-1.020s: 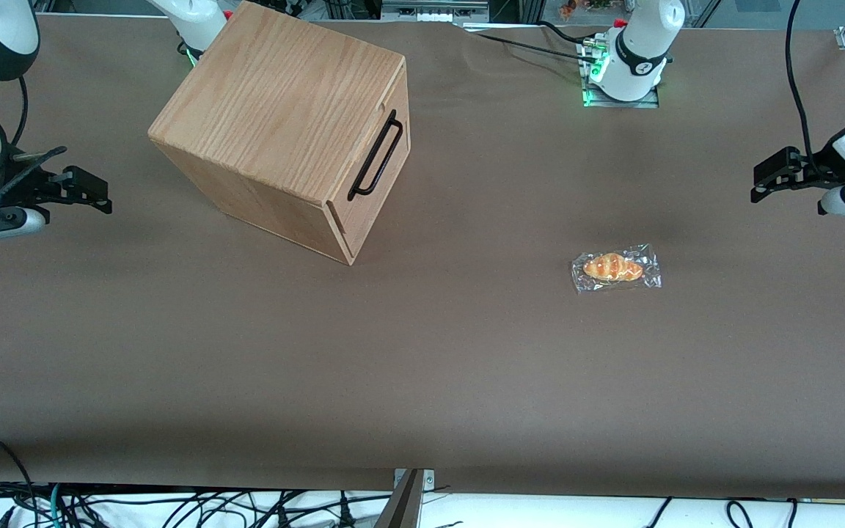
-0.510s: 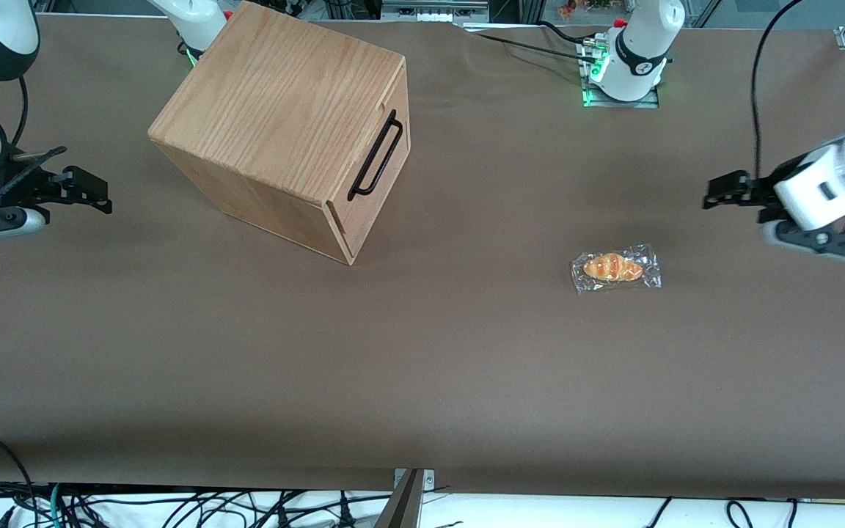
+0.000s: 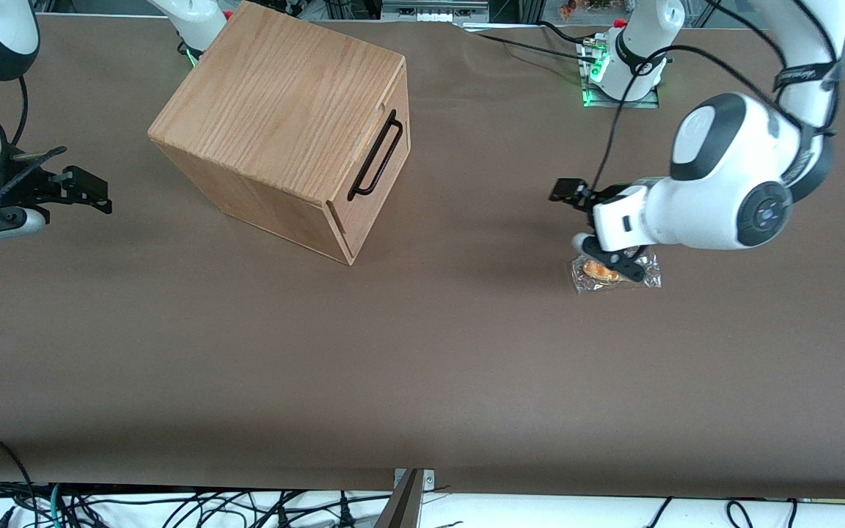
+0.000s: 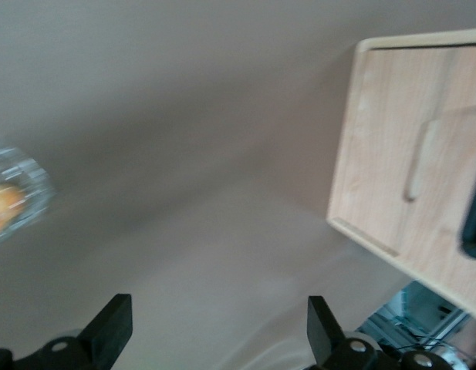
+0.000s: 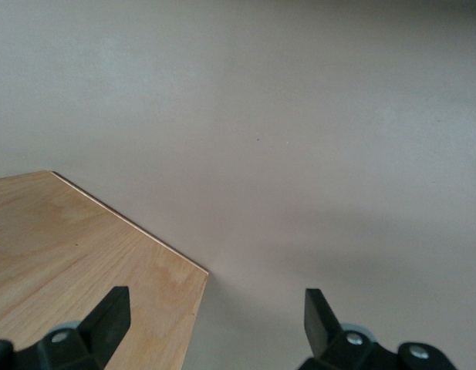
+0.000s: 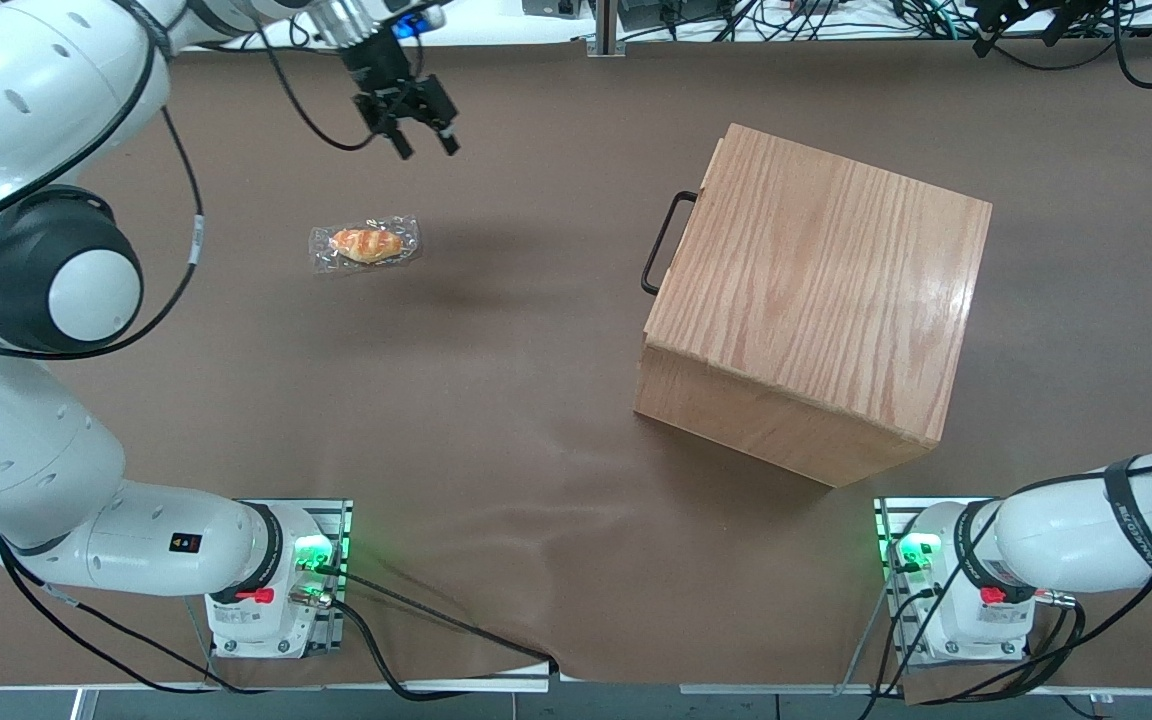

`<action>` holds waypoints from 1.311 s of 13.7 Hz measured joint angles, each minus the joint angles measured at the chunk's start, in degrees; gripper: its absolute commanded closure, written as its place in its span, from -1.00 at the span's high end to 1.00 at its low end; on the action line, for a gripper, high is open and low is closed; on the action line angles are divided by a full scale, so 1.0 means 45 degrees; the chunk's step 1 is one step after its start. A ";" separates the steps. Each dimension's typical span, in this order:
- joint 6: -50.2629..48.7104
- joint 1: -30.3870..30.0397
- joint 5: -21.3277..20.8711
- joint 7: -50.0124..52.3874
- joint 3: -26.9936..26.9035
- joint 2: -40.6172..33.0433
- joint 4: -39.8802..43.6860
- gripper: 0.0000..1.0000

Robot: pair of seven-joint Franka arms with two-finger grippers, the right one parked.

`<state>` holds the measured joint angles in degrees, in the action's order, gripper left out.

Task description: Open top drawer with left arm

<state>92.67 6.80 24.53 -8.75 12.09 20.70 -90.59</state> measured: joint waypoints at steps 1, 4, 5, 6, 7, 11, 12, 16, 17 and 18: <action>0.0467 0.0432 0.0279 0.0393 0.0017 0.0059 0.0000 1.00; 0.2294 0.2318 0.0419 0.2708 0.0082 0.0060 0.0018 1.00; 0.2945 0.2958 0.0420 0.3576 0.0096 0.0064 0.0018 1.00; 0.3566 0.3532 0.0424 0.4436 0.0107 0.0089 0.0018 1.00; 0.4160 0.4012 0.0469 0.5171 0.0116 0.0155 0.0017 1.00; 0.5795 0.5393 0.0872 0.6007 0.0121 0.0738 0.0015 1.00; 0.6173 0.5641 0.0893 0.6065 0.0121 0.0918 0.0015 1.00; 0.6644 0.5947 0.0898 0.6110 0.0117 0.1372 0.0017 1.00; 0.6644 0.5960 0.0898 0.6110 0.0115 0.1394 0.0018 1.00; 0.6644 0.5973 0.0898 0.6109 0.0112 0.1407 0.0018 1.00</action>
<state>122.57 33.68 28.57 18.74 12.59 27.03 -90.51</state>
